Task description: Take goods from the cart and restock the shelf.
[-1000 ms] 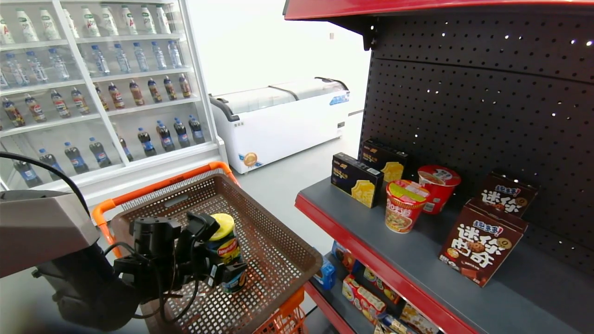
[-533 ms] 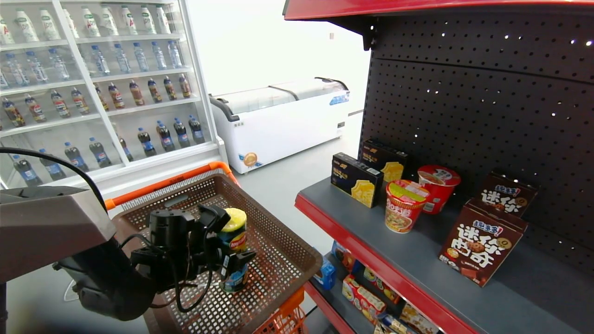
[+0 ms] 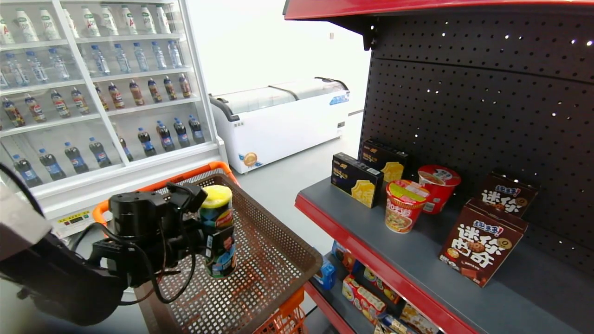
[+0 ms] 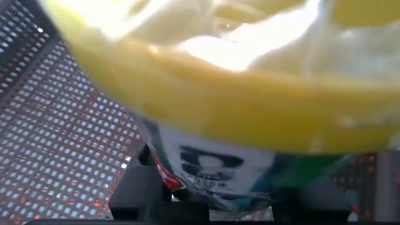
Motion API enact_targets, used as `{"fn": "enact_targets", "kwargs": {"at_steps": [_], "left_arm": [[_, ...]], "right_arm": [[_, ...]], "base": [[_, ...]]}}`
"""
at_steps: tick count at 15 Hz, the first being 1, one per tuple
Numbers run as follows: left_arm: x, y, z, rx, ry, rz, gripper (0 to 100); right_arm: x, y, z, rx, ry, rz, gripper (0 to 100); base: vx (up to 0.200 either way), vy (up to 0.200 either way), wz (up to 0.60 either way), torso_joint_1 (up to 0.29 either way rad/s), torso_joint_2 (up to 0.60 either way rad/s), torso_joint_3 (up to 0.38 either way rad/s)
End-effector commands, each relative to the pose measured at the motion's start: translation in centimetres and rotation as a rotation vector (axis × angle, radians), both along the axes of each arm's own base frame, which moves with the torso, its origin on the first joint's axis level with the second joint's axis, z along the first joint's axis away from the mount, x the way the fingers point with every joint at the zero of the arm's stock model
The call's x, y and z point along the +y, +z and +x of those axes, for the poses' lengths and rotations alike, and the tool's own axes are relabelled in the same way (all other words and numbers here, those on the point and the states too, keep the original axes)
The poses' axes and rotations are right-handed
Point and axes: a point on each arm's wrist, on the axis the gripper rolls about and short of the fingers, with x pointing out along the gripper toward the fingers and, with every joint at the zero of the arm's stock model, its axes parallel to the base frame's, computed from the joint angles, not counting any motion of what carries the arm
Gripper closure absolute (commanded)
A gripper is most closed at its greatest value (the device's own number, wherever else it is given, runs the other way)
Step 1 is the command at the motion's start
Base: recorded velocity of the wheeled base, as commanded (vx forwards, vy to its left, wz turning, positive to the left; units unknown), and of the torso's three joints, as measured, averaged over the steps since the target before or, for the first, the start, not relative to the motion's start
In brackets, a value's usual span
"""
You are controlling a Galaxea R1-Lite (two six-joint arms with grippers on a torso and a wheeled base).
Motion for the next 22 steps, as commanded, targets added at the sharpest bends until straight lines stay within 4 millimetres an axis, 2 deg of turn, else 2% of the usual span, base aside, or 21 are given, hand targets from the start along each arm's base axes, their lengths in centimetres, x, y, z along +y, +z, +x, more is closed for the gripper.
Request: {"fn": "enact_targets", "kwargs": {"at_steps": [1,3,4,5,6,7,9,10,12,16,18,20,22], "left_arm": [[0.9,6.5,-3.9,-0.143,0.031,-0.047,100],[1.9,10.1,-6.4,-0.236,0.091,-0.062,100],[2.1,11.0,-7.2,-0.255,0.117,-0.066,100],[2.4,12.4,-9.0,-0.271,0.148,-0.082,100],[2.5,12.9,-10.0,-0.273,0.148,-0.091,100],[2.8,13.3,-11.7,-0.266,0.153,-0.089,100],[3.5,14.4,-16.1,-0.242,0.158,-0.083,100],[3.9,14.3,-18.0,-0.231,0.172,-0.084,100],[4.2,13.9,-20.4,-0.262,0.177,-0.147,100],[4.6,9.6,-23.5,-0.214,0.181,-0.142,100],[4.8,8.5,-25.2,-0.276,0.167,-0.084,100],[4.9,8.1,-25.9,-0.279,0.172,-0.073,100],[5.0,8.6,-26.5,-0.274,0.181,-0.067,100]], "right_arm": [[0.0,0.0,0.0,0.001,0.000,0.000,0],[0.0,0.0,0.0,0.001,0.000,0.000,0],[0.0,0.0,0.0,0.001,0.000,0.000,0],[0.0,0.0,0.0,0.001,0.000,0.000,0],[0.0,0.0,0.0,0.001,0.000,0.000,0],[0.0,0.0,0.0,0.001,0.000,0.000,0],[0.0,0.0,0.0,0.001,0.000,0.000,0],[0.0,0.0,0.0,0.001,0.000,0.000,0],[0.0,0.0,0.0,0.001,0.000,0.000,0],[0.0,0.0,0.0,0.001,0.000,0.000,0],[0.0,0.0,0.0,0.001,0.000,0.000,0],[0.0,0.0,0.0,0.001,0.003,-0.003,0],[0.0,0.0,0.0,0.001,0.003,0.000,0]], "base": [[0.000,0.000,0.00,0.000,0.00,0.000],[0.000,0.000,0.00,0.000,0.00,0.000],[0.000,0.000,0.00,0.000,0.00,0.000],[0.000,0.000,0.00,0.000,0.00,0.000],[0.000,0.000,0.00,0.000,0.00,0.000],[0.000,0.000,0.00,0.000,0.00,0.000],[0.000,0.000,0.00,0.000,0.00,0.000],[0.000,0.000,0.00,0.000,0.00,0.000],[0.000,0.000,0.00,0.000,0.00,0.000],[0.000,0.000,0.00,0.000,0.00,0.000],[0.000,0.000,0.00,0.000,0.00,0.000],[0.000,0.000,0.00,0.000,0.00,0.000],[0.000,0.000,-0.30,0.001,0.00,0.006]]}}
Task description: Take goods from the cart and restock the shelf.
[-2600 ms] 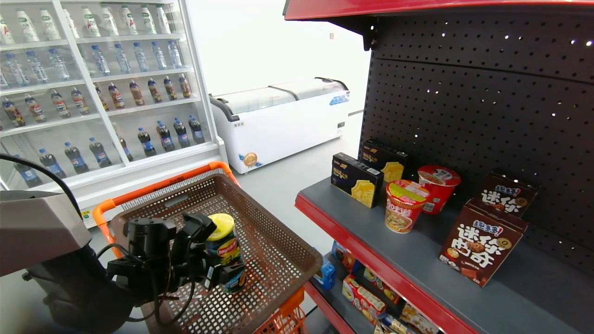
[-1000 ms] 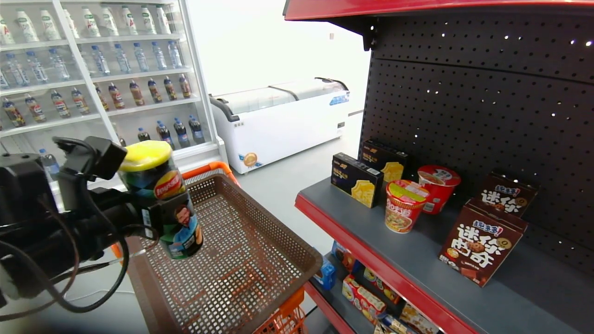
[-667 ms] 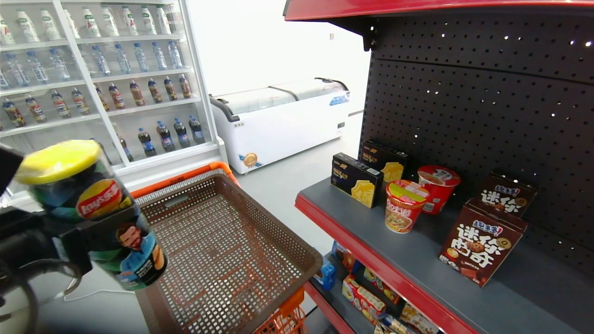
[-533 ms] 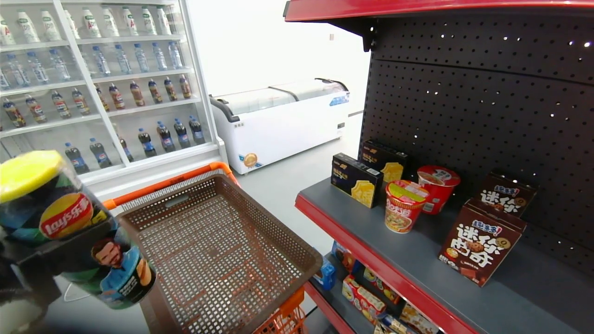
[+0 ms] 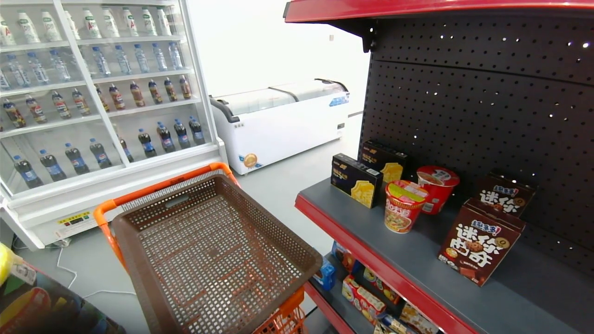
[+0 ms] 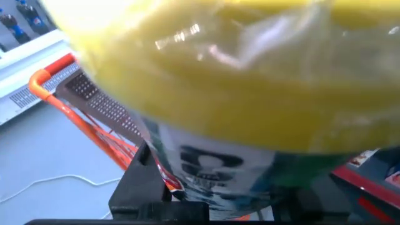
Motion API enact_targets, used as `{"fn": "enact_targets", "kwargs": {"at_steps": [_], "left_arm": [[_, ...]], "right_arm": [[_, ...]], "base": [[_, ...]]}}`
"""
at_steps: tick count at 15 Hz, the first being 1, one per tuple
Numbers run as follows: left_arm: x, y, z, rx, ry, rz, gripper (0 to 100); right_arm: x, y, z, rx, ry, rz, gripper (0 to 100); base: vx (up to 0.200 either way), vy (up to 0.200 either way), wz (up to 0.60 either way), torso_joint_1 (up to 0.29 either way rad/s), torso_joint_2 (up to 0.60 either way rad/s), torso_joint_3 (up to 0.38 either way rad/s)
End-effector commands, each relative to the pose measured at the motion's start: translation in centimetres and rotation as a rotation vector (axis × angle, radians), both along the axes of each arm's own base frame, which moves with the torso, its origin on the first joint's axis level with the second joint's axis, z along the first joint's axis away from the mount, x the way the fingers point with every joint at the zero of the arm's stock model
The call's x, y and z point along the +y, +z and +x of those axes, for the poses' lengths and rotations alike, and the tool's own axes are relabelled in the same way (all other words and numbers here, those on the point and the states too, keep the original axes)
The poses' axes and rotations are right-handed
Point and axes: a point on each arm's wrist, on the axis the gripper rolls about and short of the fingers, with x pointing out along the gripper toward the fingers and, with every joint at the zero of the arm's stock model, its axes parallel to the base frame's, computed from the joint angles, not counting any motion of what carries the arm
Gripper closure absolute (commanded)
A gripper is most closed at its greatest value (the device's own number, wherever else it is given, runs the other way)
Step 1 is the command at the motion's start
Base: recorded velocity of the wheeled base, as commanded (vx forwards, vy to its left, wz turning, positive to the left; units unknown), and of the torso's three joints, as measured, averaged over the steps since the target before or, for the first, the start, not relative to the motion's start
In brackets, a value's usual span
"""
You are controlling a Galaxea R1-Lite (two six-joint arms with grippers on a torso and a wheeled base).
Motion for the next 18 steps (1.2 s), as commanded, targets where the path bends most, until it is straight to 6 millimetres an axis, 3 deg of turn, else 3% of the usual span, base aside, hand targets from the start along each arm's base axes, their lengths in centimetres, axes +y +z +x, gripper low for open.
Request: {"fn": "enact_targets", "kwargs": {"at_steps": [1,18], "left_arm": [[0.13,0.86,-1.04,-0.061,0.004,-0.006,100],[0.13,0.91,-1.04,-0.053,0.003,-0.008,100]], "right_arm": [[0.00,0.00,0.01,0.001,0.000,0.000,0],[0.00,0.00,0.01,0.001,0.000,0.000,0]], "base": [[0.000,0.000,-0.60,0.002,0.00,0.002],[0.000,0.000,-0.60,0.003,0.00,0.001]]}}
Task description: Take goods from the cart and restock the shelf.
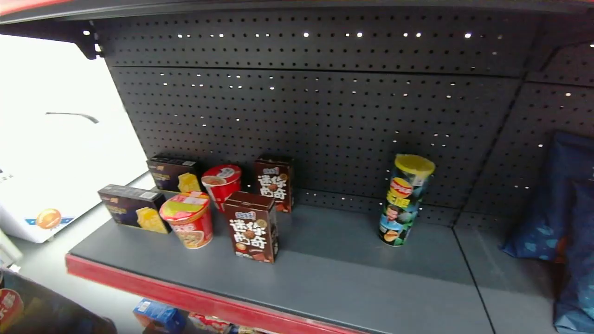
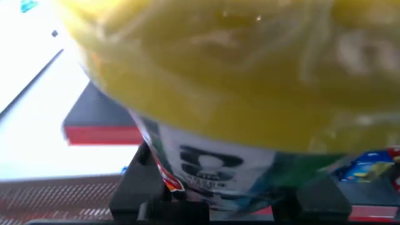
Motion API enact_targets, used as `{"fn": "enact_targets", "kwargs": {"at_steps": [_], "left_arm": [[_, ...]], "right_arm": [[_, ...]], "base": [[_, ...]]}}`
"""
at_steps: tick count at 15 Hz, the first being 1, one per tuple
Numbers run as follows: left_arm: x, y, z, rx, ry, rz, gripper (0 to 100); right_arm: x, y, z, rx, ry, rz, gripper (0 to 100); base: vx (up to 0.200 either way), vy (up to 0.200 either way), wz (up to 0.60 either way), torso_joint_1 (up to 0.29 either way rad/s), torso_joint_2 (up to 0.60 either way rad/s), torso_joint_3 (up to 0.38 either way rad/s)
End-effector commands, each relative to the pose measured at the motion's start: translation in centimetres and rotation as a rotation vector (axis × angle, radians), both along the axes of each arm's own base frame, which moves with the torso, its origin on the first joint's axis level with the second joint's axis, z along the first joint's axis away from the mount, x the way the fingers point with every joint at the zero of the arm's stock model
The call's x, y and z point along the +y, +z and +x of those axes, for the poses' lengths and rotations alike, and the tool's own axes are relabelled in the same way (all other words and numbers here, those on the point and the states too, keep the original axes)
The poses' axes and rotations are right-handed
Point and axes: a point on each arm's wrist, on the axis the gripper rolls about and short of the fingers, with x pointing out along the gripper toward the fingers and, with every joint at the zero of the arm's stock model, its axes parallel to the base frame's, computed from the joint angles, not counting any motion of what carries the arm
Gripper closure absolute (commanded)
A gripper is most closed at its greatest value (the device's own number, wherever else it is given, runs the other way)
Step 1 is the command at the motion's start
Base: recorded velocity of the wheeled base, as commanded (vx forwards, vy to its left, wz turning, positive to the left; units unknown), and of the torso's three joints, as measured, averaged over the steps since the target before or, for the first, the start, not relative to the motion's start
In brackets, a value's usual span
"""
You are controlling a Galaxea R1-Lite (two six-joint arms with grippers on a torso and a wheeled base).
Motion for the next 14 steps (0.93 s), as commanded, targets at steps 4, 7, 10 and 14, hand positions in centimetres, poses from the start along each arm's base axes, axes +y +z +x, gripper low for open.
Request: {"fn": "enact_targets", "kwargs": {"at_steps": [4,7,10,14], "left_arm": [[-0.01,-0.12,0.08,0.008,-0.001,-0.003,100],[-0.02,-0.21,0.06,0.010,-0.003,-0.003,100],[-0.02,-0.21,0.09,0.011,-0.004,-0.004,100],[-0.01,0.06,0.04,0.001,0.000,-0.005,100]], "right_arm": [[0.00,0.00,0.01,0.001,0.000,0.000,0],[0.00,0.00,0.01,0.001,0.000,0.000,0],[0.00,0.00,0.01,0.001,0.000,0.000,0],[0.00,-0.01,0.01,0.003,0.000,0.000,0]], "base": [[0.000,0.000,-0.45,0.003,0.00,0.002],[0.000,0.000,0.00,0.000,0.00,0.000],[0.000,0.000,0.00,0.000,0.00,0.000],[0.000,0.000,0.00,0.000,0.00,0.000]]}}
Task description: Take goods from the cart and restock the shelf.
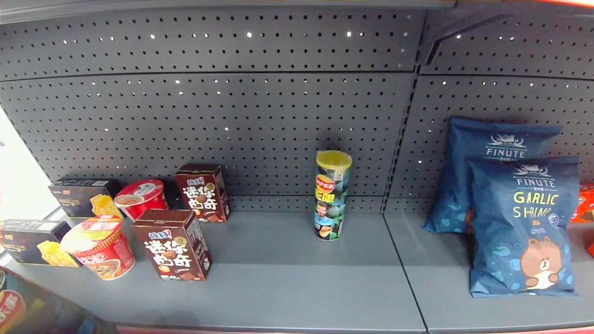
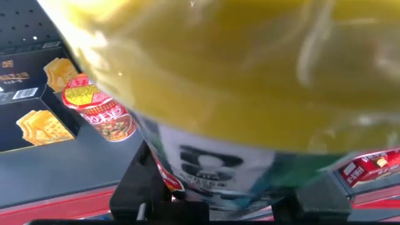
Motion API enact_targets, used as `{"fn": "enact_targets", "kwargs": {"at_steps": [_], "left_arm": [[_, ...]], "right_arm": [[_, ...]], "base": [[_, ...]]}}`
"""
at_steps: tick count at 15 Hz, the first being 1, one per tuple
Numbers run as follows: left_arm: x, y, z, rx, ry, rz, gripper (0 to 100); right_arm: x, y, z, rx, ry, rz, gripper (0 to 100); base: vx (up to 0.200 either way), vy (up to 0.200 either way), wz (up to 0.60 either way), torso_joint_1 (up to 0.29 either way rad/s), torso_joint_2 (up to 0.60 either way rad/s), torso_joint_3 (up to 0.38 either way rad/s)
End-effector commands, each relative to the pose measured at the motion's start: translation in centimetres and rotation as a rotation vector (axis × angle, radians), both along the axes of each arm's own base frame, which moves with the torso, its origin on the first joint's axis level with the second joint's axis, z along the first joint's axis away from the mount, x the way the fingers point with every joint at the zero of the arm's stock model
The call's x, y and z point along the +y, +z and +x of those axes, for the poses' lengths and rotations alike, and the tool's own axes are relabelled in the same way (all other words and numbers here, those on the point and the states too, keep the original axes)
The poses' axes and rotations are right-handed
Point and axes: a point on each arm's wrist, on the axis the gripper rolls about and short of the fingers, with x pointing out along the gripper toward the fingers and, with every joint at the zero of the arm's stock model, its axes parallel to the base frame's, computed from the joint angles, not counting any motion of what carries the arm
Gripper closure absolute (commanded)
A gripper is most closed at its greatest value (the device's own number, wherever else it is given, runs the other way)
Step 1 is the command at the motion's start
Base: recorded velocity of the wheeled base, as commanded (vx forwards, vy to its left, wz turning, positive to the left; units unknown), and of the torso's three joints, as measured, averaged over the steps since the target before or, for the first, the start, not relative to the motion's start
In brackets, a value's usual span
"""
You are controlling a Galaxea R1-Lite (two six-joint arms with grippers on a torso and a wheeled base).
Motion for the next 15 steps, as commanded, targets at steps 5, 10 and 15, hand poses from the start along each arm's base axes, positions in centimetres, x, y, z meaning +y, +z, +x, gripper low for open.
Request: {"fn": "enact_targets", "kwargs": {"at_steps": [5,10,15], "left_arm": [[0.2,1.3,0.0,-0.017,0.100,0.033,100],[0.6,1.5,-1.7,0.040,0.165,0.133,100],[0.5,1.1,-1.5,0.060,0.140,0.071,100]], "right_arm": [[0.0,0.2,0.6,0.088,-0.039,-0.023,0],[0.3,9.4,3.4,0.117,0.088,-0.071,0],[1.2,9.4,5.0,0.176,0.531,-0.153,0]], "base": [[0.000,0.000,0.00,0.000,0.00,0.000],[0.000,0.000,0.00,0.000,0.00,0.000],[0.000,0.000,0.00,0.000,0.00,0.000]]}}
